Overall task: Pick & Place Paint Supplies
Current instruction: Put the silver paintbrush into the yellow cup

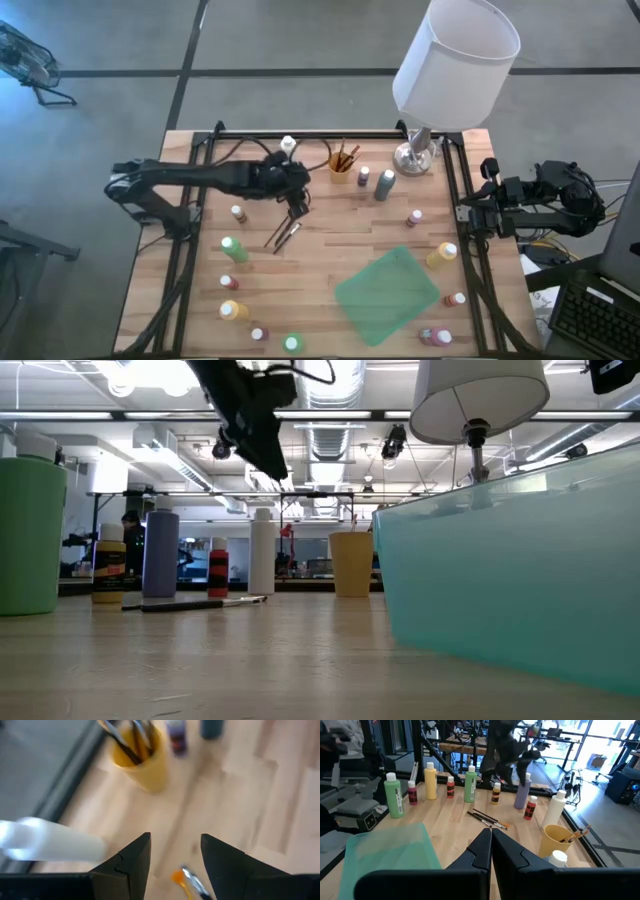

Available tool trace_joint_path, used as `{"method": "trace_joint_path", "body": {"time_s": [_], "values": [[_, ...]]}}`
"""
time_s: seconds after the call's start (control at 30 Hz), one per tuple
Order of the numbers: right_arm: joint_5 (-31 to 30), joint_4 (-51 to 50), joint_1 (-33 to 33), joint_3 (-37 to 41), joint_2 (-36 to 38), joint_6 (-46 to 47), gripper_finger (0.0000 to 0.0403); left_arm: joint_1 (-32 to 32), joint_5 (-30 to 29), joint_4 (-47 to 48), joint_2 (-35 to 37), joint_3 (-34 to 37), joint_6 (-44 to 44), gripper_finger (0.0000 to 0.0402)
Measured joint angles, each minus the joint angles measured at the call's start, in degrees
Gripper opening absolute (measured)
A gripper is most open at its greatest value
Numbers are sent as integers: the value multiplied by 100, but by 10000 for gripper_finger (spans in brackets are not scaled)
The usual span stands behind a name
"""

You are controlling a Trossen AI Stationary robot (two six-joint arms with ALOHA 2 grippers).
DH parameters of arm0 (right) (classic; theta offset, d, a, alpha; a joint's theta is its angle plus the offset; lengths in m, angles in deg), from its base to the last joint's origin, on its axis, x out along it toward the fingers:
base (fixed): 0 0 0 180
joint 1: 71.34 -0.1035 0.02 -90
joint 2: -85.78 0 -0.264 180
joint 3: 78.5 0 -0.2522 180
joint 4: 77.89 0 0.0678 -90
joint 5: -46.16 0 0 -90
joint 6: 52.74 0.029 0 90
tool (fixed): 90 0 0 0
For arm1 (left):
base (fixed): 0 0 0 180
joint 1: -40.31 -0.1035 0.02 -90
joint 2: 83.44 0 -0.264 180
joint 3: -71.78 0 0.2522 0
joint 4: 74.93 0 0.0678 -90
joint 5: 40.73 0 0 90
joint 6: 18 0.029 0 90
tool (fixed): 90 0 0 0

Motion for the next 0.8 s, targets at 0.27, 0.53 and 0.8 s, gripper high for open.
{"method": "trace_joint_path", "body": {"time_s": [0.27, 0.53, 0.8], "values": [[0, 0, 2, 0, 0, 0, 8, 142, 638, -147, -507, 15, -533, 179], [0, 0, 0, -1, -2, 0, 8, 176, 725, -173, -978, 15, -1375, 179], [0, 0, 2, 0, -2, 0, 8, 188, 1328, 9, -1406, 15, -2231, 176]]}}
